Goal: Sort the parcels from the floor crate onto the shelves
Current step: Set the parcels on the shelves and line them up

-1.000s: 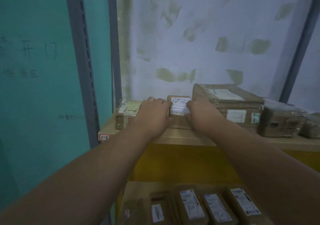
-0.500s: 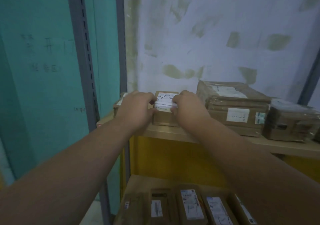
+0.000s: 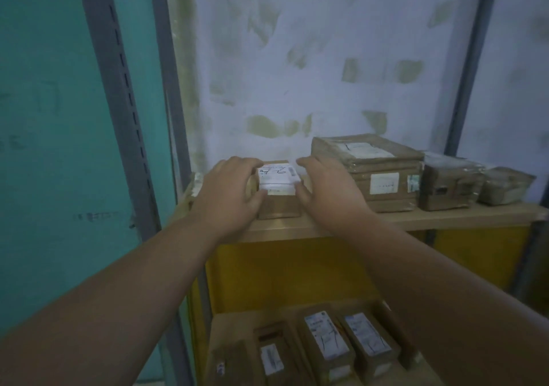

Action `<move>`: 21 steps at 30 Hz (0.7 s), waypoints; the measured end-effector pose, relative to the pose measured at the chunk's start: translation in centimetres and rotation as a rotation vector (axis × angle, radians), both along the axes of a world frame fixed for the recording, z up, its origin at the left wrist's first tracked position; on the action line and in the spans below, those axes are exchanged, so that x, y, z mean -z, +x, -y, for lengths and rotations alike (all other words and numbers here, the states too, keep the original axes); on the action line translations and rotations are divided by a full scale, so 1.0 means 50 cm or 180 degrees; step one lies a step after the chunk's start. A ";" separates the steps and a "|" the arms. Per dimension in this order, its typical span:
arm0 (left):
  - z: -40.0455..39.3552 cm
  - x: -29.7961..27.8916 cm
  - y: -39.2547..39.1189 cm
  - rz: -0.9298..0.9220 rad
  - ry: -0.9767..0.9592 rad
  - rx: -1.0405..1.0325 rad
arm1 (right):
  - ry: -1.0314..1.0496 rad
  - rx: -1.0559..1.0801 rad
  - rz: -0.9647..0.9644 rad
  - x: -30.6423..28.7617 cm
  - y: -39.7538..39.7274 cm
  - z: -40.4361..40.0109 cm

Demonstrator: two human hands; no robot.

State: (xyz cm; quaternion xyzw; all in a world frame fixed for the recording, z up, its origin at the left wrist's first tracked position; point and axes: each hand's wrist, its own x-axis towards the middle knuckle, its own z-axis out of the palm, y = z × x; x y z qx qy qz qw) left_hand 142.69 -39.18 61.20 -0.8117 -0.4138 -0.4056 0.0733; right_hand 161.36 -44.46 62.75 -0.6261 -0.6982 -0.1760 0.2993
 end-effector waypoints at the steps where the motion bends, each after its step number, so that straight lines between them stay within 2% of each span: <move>1: 0.002 -0.003 0.010 -0.0055 0.0053 0.0085 | 0.0017 0.0068 -0.0025 -0.002 0.008 0.012; 11: 0.024 -0.047 0.206 -0.0508 0.0227 0.0668 | -0.0149 0.0821 -0.0017 -0.082 0.244 0.082; 17: -0.010 -0.072 0.327 -0.0762 -0.0109 0.0176 | -0.0772 0.0784 0.0056 -0.101 0.352 0.037; 21: -0.020 -0.073 0.351 -0.0550 -0.0346 0.0068 | -0.0505 0.0564 0.0114 -0.093 0.379 0.003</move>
